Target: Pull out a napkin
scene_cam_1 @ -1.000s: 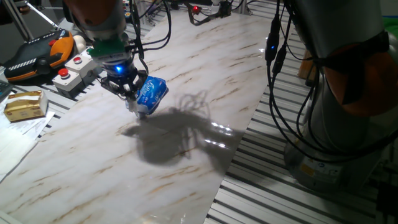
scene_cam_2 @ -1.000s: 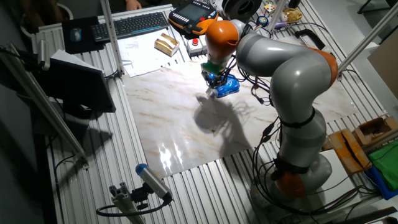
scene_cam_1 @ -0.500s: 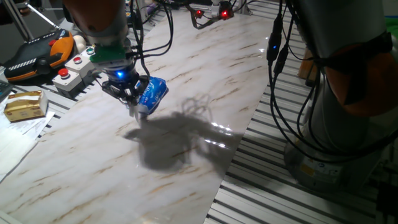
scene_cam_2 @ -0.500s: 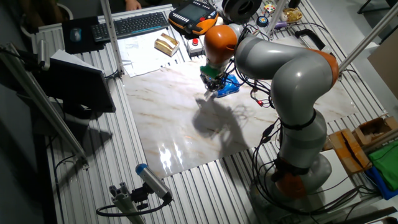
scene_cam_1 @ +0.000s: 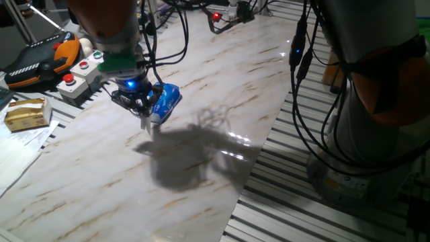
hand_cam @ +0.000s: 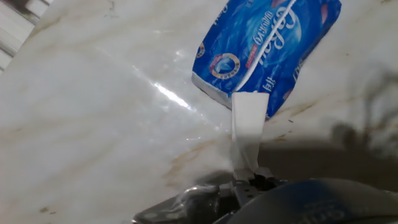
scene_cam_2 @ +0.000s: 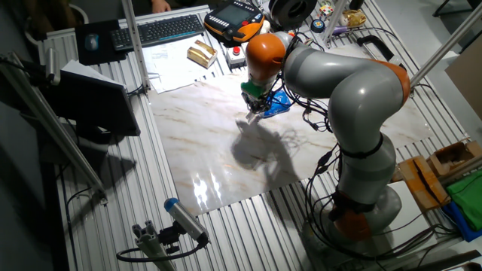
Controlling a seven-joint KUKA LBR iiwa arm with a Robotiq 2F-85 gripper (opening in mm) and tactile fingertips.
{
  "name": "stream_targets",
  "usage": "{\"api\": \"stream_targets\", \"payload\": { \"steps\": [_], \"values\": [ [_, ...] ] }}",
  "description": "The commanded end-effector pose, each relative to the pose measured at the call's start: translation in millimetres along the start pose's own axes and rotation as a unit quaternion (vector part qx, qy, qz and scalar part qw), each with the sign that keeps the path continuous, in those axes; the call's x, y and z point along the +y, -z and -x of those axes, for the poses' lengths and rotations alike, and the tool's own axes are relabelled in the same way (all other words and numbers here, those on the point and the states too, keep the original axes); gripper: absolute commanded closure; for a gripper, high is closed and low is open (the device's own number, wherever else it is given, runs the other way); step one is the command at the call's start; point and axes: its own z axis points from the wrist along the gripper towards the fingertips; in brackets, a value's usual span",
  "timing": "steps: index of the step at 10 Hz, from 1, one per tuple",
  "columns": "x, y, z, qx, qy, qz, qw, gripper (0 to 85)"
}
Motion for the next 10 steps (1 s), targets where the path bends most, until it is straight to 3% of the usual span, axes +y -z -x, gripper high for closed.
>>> {"api": "stream_targets", "payload": {
  "steps": [1,2,4,5,8,10],
  "values": [
    [0.2,-1.1,-0.7,-0.001,-0.002,0.0,1.0,84.3],
    [0.5,-2.3,-1.4,-0.002,-0.005,0.001,1.0,80.3],
    [0.8,-3.3,-2.2,-0.007,-0.026,0.008,1.0,51.3],
    [0.7,-3.4,-2.5,-0.008,-0.031,0.011,0.999,45.3],
    [0.7,-1.8,-1.3,-0.015,-0.037,0.007,0.999,35.7],
    [0.8,4.8,6.1,-0.014,-0.028,-0.004,0.999,33.3]
  ]
}}
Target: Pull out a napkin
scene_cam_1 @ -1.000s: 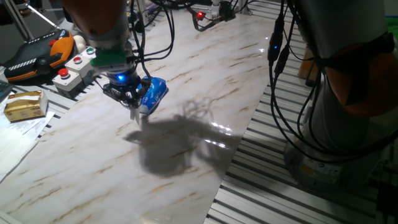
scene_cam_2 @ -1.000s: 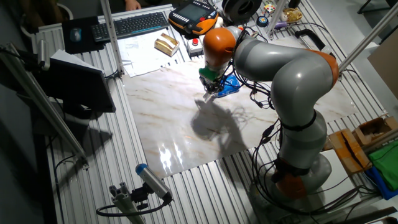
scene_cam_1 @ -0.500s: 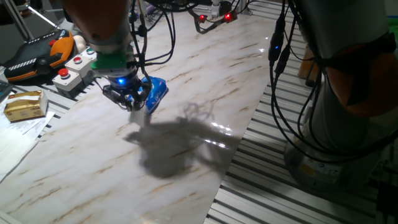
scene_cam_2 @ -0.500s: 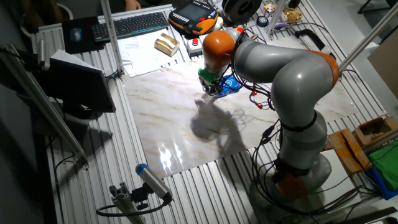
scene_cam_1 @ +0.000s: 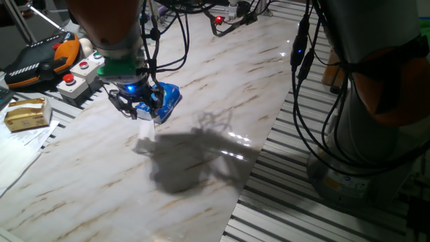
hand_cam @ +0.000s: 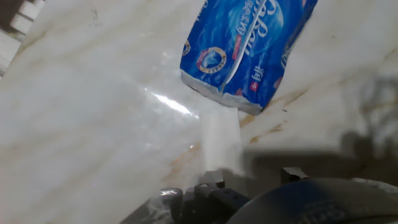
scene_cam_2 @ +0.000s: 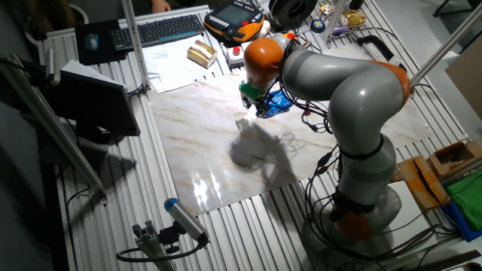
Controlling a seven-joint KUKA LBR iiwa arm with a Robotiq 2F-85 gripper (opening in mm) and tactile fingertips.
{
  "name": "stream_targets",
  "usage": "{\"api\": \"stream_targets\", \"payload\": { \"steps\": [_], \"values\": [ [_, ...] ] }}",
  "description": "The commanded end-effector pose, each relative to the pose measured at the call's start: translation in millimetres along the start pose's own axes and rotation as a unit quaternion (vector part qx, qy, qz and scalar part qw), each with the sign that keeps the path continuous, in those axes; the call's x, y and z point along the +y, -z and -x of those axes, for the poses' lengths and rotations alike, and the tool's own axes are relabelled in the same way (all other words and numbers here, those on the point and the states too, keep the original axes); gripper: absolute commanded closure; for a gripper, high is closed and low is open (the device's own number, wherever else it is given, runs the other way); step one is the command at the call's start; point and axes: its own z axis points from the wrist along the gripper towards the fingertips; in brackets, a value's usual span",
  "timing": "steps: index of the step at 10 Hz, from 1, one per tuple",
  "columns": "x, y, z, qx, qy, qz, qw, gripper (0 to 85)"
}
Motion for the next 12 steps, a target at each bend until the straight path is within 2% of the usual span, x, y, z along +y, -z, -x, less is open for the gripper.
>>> {"api": "stream_targets", "payload": {
  "steps": [1,3,6,10,11,12],
  "values": [
    [0.1,5.1,8.5,0.002,0.009,-0.007,1.0,33.0],
    [-3.0,16.7,30.5,0.007,0.038,-0.016,0.999,35.0],
    [-12.9,32.0,61.5,0.013,0.079,-0.021,0.997,49.3],
    [-31.4,38.6,82.1,0.015,0.118,-0.017,0.993,79.0],
    [-36.8,42.8,88.1,0.022,0.129,-0.012,0.991,84.3],
    [-42.1,47.1,94.1,0.034,0.137,0.001,0.99,84.3]
  ]
}}
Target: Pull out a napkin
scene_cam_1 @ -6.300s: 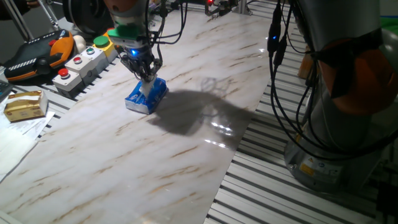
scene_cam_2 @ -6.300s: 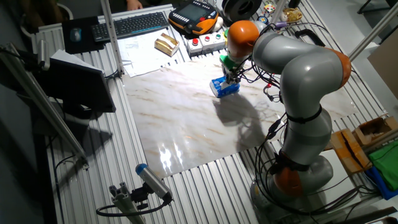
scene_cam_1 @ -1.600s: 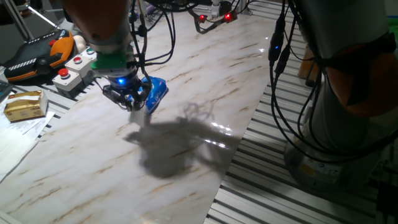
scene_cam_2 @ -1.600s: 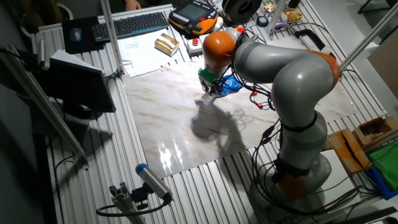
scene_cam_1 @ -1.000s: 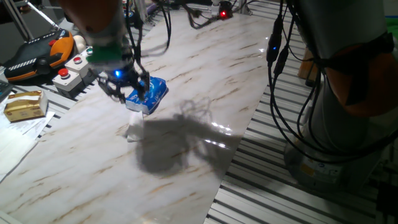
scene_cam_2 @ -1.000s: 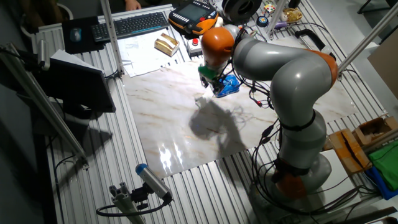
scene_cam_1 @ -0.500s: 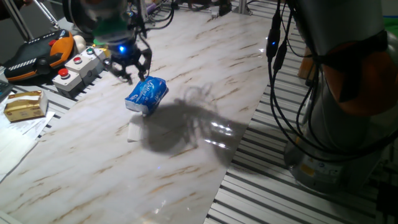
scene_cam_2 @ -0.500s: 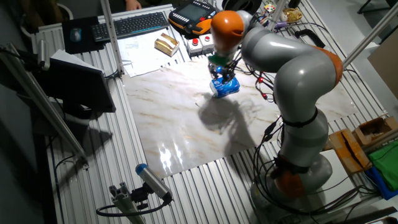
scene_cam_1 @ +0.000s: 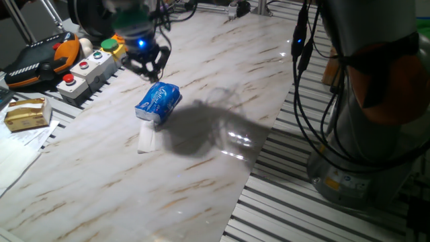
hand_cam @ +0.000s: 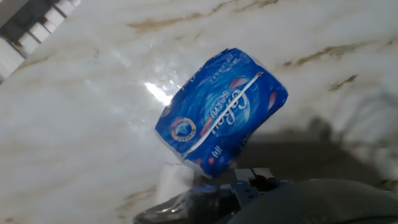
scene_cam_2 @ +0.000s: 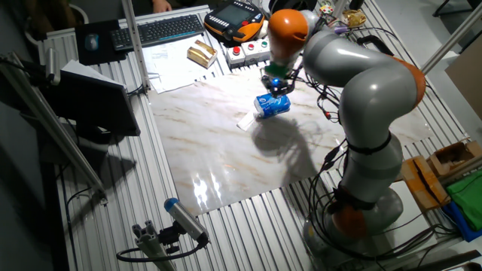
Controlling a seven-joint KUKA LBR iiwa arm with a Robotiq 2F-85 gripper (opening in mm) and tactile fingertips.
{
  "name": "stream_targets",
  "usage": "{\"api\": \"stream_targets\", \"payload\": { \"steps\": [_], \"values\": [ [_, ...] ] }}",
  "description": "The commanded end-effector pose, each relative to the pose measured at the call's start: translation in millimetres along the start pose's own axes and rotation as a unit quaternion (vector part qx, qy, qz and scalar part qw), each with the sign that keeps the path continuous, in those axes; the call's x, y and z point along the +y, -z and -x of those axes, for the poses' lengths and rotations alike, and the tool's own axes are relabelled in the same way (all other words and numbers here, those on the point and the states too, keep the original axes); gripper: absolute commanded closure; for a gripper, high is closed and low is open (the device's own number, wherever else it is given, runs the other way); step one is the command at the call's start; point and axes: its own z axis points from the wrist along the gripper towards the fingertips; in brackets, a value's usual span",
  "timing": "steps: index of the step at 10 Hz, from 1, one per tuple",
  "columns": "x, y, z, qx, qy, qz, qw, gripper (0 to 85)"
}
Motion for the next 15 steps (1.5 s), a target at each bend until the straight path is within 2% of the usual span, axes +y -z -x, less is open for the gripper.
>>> {"api": "stream_targets", "payload": {
  "steps": [1,4,6,15],
  "values": [
    [-3.4,2.0,0.8,-0.001,0.01,0.002,1.0,84.3],
    [-16.1,9.5,2.9,-0.002,0.047,0.003,0.999,84.3],
    [-23.6,15.9,9.0,-0.003,0.087,0.006,0.996,84.3],
    [-31.7,19.6,11.8,-0.006,0.176,0.004,0.984,84.3]
  ]
}}
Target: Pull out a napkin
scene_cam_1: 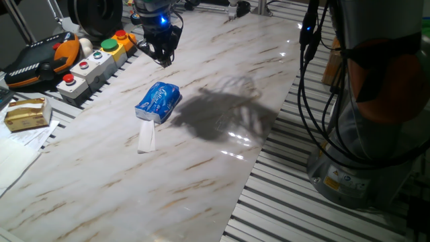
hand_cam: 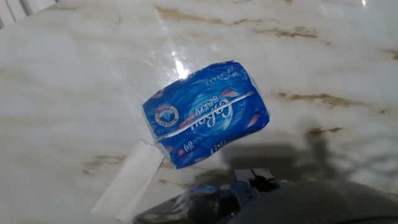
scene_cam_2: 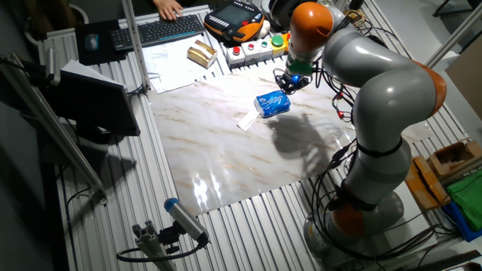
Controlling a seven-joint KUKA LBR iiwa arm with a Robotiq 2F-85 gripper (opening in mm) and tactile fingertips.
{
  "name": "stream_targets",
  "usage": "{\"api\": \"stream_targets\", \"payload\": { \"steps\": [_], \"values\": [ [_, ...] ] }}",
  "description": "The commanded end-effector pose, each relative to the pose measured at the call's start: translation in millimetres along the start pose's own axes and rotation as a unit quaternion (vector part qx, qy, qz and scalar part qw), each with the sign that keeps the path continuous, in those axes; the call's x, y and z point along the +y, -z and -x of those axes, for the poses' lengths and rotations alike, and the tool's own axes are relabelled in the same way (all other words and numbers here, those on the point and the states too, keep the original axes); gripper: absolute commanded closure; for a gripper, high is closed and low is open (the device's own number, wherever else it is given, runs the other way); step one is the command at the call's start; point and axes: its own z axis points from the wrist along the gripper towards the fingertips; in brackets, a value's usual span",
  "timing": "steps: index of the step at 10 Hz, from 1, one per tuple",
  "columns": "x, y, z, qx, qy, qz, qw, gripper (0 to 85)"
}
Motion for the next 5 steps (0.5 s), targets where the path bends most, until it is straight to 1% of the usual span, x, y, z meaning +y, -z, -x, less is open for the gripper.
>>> {"api": "stream_targets", "payload": {
  "steps": [1,5],
  "values": [
    [0.2,-0.3,0.1,-0.001,0.001,-0.001,1.0,84.3],
    [-2.8,-1.7,0.8,-0.002,0.004,-0.002,1.0,84.3]
  ]
}}
